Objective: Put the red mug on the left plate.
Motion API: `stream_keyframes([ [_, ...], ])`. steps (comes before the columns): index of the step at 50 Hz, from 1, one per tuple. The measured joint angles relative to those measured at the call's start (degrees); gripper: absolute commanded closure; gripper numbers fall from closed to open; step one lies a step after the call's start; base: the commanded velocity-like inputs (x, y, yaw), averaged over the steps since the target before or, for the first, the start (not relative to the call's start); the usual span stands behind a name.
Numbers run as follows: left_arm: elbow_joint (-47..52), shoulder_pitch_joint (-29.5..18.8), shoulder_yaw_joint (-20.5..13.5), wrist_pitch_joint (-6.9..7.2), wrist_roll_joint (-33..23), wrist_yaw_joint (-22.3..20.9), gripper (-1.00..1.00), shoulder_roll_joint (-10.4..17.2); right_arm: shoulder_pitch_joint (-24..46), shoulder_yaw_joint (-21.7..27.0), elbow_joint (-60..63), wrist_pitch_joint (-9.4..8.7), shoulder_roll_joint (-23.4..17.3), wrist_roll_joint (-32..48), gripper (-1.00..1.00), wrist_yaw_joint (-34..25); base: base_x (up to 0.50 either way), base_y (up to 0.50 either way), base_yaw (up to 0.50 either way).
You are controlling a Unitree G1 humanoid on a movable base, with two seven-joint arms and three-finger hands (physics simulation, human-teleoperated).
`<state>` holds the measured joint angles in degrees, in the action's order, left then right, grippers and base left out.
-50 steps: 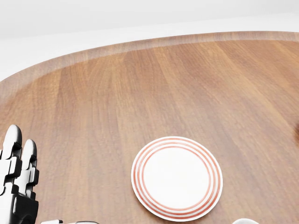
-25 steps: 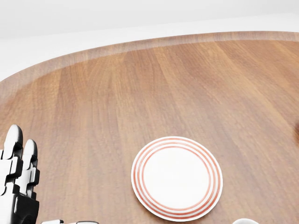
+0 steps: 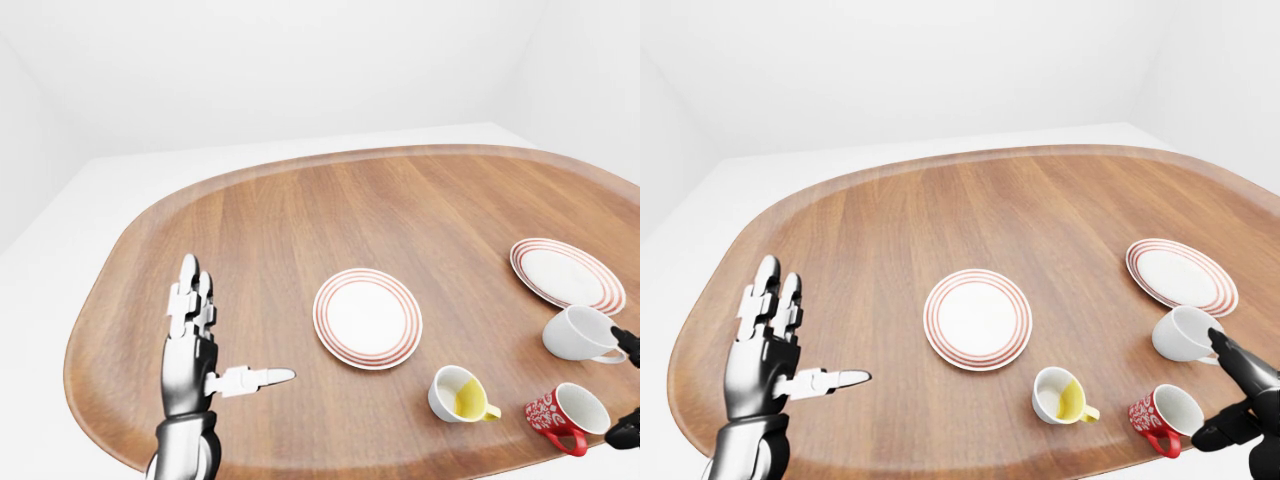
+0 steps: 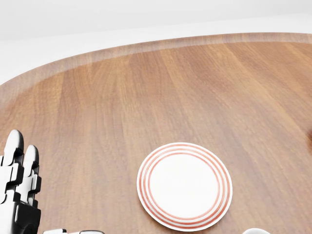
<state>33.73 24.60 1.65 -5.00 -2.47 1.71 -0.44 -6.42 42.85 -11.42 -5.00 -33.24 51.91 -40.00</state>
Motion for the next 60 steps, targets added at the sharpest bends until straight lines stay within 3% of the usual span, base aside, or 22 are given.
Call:
stream_keyframes([
  [24,-0.5,-0.35,0.22,0.0,-0.2,0.16,-1.0,0.09,2.4,-5.81,-9.61,0.0,-2.26,-3.41,-1.0,0.0,0.0,0.0,0.0],
  [60,-1.27,-1.23,0.64,0.0,-0.59,0.47,-1.0,0.26,4.66,-9.46,-15.3,0.0,-4.23,-6.06,-1.0,1.3,0.0,0.0,0.0],
])
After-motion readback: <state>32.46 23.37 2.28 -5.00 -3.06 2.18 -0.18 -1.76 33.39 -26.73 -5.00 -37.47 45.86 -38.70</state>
